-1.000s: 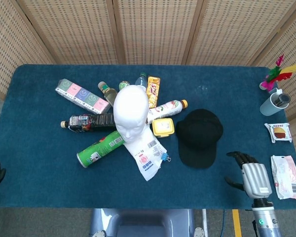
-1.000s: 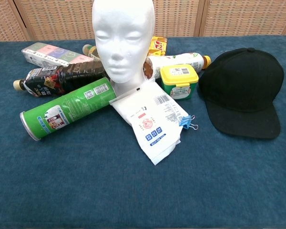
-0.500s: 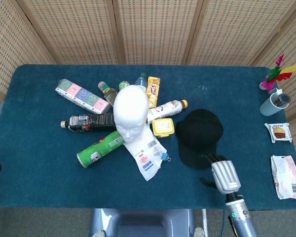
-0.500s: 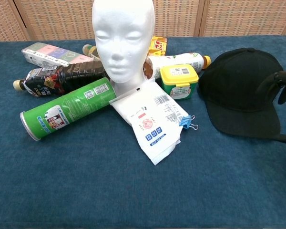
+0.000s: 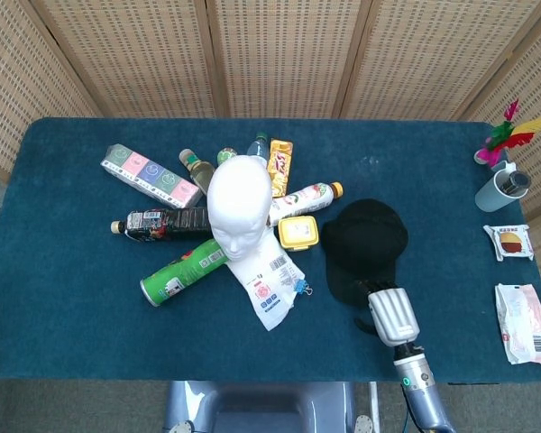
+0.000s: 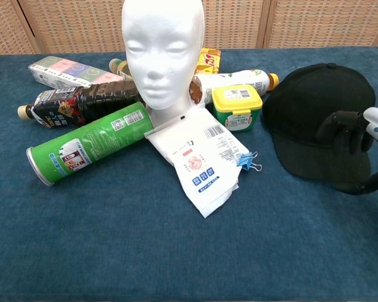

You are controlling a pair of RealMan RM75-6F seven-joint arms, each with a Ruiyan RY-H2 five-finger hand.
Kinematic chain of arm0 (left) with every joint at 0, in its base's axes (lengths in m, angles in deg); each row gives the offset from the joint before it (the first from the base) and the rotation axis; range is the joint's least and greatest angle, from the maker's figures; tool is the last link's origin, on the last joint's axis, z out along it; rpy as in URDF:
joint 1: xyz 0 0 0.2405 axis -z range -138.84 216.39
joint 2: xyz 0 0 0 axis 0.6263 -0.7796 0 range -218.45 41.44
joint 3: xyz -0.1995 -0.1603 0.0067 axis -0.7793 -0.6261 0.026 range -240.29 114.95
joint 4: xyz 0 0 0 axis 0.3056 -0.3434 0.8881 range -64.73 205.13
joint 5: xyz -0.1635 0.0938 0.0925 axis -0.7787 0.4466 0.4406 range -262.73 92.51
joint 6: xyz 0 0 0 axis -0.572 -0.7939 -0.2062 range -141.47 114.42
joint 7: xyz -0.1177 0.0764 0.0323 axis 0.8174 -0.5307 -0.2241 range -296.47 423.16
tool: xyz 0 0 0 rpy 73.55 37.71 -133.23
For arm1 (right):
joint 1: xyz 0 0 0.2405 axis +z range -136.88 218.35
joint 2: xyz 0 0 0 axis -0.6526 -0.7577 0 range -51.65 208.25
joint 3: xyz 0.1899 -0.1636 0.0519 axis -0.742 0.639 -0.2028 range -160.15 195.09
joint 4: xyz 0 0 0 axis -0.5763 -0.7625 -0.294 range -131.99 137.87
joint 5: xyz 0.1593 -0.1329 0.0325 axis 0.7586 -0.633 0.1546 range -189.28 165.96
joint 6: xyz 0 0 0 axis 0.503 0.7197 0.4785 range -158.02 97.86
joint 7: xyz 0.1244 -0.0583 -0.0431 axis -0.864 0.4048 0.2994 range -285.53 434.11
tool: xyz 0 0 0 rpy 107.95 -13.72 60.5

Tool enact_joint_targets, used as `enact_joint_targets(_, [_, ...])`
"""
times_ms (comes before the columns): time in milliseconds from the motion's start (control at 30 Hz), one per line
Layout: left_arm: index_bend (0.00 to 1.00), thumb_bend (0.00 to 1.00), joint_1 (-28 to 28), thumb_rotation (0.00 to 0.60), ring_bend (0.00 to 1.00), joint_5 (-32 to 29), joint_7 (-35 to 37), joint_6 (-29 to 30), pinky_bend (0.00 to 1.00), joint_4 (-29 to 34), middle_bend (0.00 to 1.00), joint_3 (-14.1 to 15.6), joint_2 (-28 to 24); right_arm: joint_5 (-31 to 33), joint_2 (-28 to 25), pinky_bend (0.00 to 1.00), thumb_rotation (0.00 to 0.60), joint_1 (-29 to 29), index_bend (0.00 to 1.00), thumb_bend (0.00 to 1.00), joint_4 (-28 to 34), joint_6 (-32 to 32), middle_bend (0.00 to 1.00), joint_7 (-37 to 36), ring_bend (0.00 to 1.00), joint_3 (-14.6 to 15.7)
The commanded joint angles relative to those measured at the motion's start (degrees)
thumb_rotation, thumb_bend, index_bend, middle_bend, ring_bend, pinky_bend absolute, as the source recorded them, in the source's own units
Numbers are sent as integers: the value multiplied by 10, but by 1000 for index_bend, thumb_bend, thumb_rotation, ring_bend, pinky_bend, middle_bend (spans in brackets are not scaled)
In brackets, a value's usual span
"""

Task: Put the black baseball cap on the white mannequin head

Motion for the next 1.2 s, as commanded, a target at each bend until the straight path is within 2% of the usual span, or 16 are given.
enact_joint_targets(33, [664,336,-1,600,386,-1,3,0,314,-2,522,1,1,0,19,472,600,5,328,160,-27,4,515,-2,523,-4])
enact_joint_targets(1067, [664,336,-5,600,386,-3,7,2,314,-6,523,2,0,18,103,511,600,23,329,161,-194,17,518,-34,528,-15])
enact_joint_targets(1200, [664,336,-4,600,386,-5,5,1,314,-5,522,1,0,22,118,513,600,24,332,194,-219,28,518,-38,528,-22])
